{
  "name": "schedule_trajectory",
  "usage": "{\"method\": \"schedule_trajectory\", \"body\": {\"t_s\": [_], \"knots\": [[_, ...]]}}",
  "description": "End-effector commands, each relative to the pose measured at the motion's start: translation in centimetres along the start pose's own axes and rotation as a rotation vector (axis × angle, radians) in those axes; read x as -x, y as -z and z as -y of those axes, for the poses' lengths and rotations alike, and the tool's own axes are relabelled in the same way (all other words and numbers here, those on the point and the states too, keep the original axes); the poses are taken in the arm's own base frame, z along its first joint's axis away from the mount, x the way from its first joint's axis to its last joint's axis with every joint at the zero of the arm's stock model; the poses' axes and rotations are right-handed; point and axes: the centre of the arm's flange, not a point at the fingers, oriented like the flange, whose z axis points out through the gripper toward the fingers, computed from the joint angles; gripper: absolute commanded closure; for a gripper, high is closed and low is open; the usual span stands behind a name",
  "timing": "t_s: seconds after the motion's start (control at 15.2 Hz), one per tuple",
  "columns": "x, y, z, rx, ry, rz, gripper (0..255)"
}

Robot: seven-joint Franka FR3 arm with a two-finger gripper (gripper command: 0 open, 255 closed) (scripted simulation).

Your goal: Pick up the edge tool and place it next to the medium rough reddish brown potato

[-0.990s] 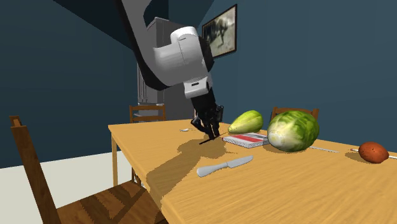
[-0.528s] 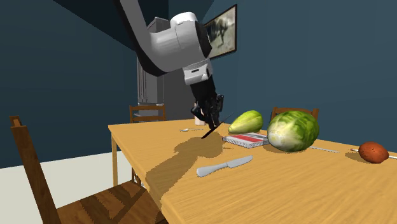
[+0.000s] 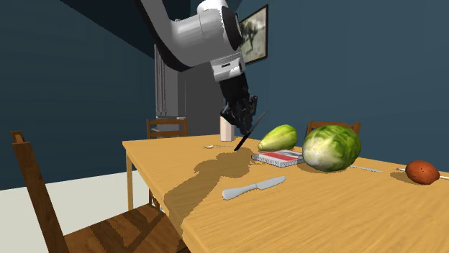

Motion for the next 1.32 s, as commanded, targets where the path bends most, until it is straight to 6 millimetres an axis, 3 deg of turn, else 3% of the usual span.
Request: {"method": "schedule_trajectory", "body": {"t_s": [0.0,1.25], "knots": [[-2.2,-0.5,1.4,0.0,0.0,0.0,255],[-23.5,-4.9,13.8,0.0,0.0,0.0,255]]}}
